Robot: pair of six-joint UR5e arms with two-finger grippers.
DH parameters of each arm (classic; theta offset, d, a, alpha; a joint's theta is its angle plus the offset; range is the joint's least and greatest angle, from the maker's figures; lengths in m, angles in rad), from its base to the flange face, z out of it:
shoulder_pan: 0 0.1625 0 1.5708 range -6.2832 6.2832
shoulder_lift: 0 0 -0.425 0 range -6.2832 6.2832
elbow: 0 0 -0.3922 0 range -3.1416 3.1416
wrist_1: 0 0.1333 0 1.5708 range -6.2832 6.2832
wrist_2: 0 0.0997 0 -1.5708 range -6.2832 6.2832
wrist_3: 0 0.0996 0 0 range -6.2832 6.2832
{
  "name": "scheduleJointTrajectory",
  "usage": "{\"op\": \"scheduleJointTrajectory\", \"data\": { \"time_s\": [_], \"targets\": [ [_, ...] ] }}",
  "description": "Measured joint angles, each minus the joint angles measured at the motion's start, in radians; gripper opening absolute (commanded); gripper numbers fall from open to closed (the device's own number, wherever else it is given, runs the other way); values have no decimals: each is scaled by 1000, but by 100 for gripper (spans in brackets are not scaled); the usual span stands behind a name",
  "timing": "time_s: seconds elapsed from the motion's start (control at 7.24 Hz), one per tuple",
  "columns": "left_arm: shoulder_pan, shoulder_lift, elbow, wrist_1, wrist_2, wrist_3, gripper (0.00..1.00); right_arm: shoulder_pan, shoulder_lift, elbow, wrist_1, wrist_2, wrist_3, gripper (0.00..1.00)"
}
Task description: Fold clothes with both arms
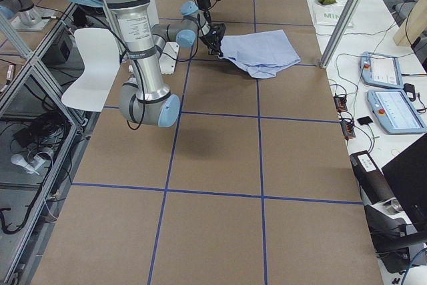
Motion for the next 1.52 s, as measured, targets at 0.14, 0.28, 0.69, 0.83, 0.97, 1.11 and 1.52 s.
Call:
{"op": "scheduleJointTrajectory", "data": {
  "time_s": [0.14, 0.28, 0.69, 0.83, 0.97, 1.11, 1.52],
  "targets": [
    [7, 1, -74, 53, -13, -2, 0, -66, -40, 106, -59, -32, 16, 0],
    [18, 1, -152, 119, -23, -6, 0, -142, -67, 215, -140, -71, 42, 0],
    [34, -17, -310, 331, -66, -7, 0, -238, -63, 434, -411, -108, 90, 0],
    [31, -40, -280, 360, -69, -2, 0, -210, -32, 390, -431, -107, 87, 0],
    [17, -76, -225, 371, -69, 8, 0, -157, 25, 306, -435, -101, 71, 0],
    [-16, -125, -165, 375, -68, 39, 0, -97, 78, 231, -433, -90, 43, 0],
    [-170, -222, -21, 377, -68, 185, 0, 49, 154, 87, -357, -35, -39, 0]
  ]
}}
